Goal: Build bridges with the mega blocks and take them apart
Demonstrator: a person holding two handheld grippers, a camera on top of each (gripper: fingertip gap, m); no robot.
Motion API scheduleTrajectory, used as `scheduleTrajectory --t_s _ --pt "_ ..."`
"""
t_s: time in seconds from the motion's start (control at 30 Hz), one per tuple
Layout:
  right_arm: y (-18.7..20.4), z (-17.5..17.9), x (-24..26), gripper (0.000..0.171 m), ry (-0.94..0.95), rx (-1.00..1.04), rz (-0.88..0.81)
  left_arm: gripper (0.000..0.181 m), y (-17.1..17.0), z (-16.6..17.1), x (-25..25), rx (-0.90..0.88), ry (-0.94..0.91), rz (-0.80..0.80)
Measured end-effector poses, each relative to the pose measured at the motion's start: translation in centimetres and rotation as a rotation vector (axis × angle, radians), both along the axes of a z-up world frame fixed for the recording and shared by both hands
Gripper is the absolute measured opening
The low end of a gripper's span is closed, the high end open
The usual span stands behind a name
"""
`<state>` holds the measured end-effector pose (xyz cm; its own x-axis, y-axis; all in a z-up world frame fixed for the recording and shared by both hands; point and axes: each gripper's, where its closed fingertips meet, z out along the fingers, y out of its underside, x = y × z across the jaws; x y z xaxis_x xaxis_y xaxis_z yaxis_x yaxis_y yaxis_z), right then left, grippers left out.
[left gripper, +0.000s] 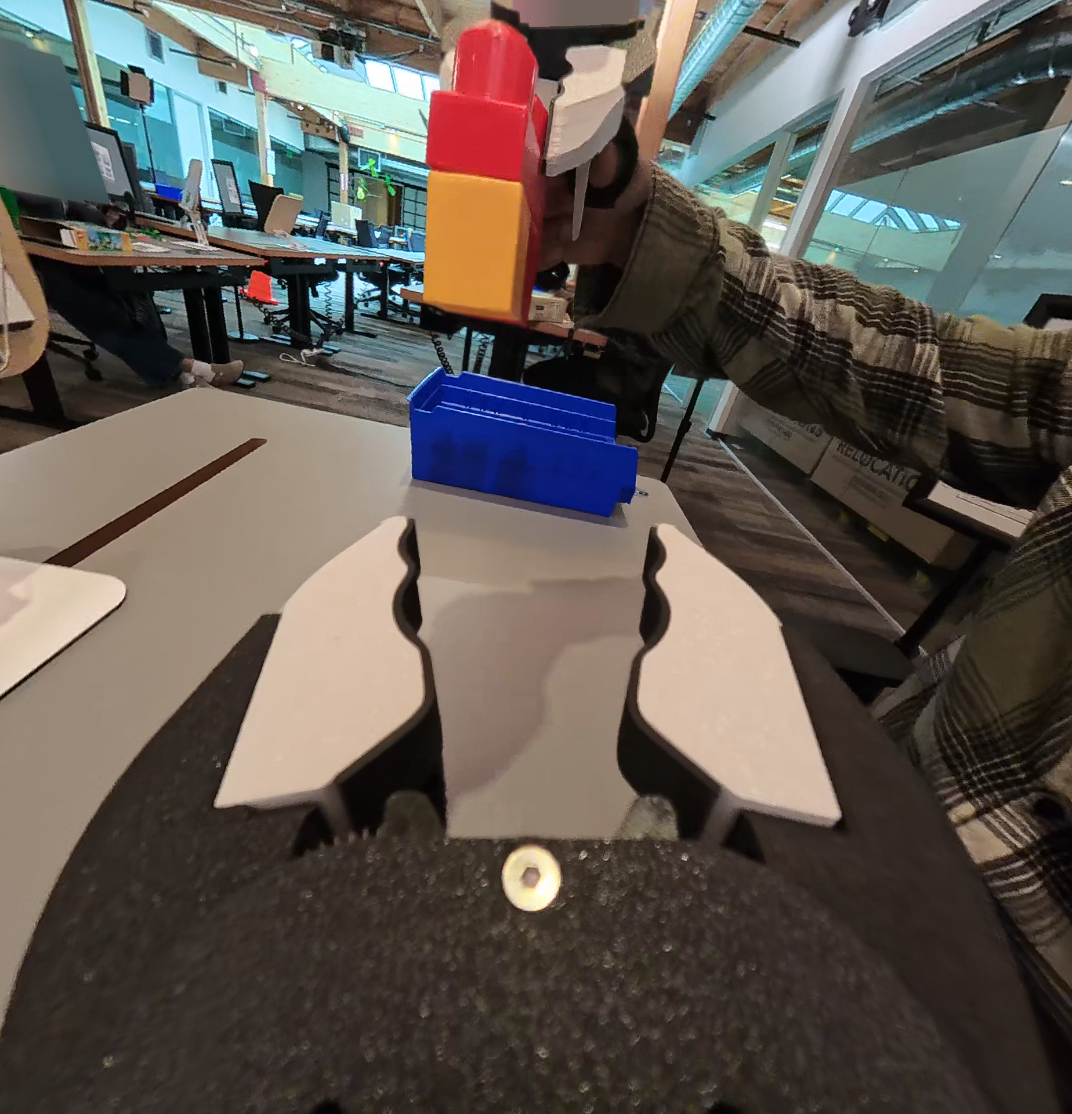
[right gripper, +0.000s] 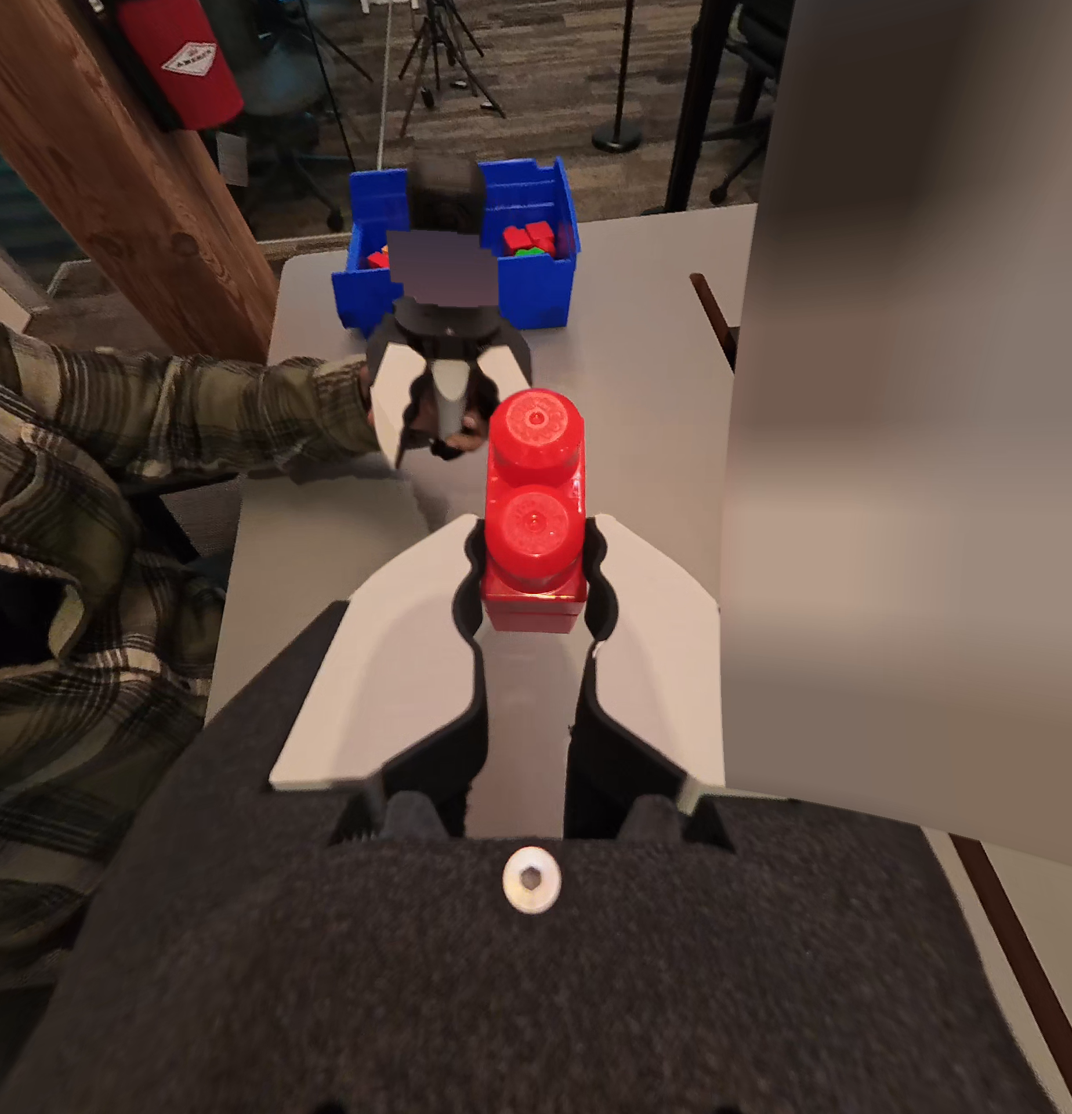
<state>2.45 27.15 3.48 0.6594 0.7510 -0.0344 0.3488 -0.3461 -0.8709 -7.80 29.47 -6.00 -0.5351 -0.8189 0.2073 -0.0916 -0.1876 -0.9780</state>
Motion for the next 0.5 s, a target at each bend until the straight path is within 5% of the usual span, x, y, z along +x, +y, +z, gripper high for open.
scheduleTrajectory --t_s 0.5 --pt "-10.6 -2.0 17.4 0.031 -0.091 0.027 -0.204 0.066 -1.2 -1.1 -8.0 -0.005 0.038 0.095"
